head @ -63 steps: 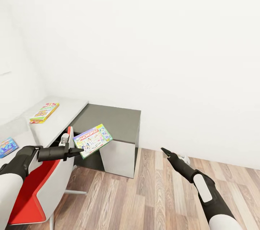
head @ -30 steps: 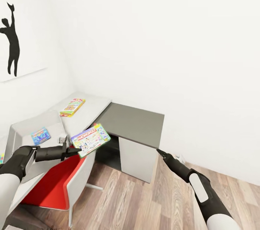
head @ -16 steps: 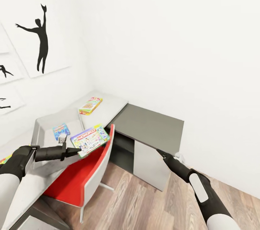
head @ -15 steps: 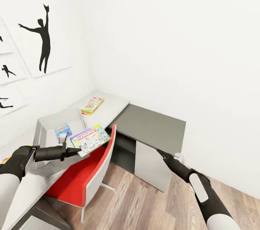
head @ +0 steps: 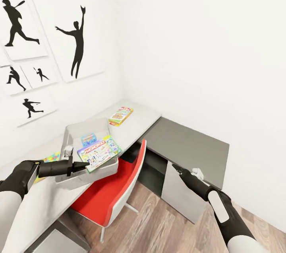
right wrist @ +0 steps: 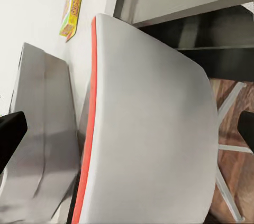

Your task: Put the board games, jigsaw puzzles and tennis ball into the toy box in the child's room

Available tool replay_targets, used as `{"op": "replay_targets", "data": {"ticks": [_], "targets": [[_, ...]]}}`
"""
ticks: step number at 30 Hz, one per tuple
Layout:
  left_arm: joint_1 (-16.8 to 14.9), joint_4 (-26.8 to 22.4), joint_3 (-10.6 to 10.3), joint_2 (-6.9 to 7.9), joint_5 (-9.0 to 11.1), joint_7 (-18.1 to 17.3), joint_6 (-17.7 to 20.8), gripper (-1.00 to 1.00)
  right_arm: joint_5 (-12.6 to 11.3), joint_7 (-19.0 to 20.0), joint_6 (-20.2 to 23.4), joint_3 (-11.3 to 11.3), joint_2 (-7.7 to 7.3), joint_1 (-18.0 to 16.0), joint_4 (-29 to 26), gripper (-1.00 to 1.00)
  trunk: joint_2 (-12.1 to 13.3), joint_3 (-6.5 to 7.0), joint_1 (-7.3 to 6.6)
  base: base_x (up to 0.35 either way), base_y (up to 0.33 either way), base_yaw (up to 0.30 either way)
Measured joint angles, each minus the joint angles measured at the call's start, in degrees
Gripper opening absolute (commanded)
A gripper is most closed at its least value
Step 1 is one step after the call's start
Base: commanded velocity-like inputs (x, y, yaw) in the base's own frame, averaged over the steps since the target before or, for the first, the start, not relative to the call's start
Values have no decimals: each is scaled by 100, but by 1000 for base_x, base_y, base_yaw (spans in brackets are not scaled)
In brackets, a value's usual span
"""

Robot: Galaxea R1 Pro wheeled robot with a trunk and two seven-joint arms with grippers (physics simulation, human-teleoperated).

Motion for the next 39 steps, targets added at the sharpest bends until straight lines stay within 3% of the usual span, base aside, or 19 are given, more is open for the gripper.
{"op": "replay_targets", "data": {"ticks": [4,6,11,39], "targets": [[-1,-4,6,-2,54,-4,20,-100,-6,0,0,1,-1,0,0,100,-1,0,-3,155,87,287],[2,10,-29,4,-111,9,-38,-100,-6,0,0,0,0,0,2,100,2,-1,0,100,46,287],[0,9,-23,-1,-99,8,-41,-100,-7,0,-1,0,-1,1,0,100,1,-1,-1,133,43,191],[-1,10,-29,-6,-104,16,-46,-100,-5,-1,-247,6,-4,2,12,100,0,21,-1,104,4,-18]]}}
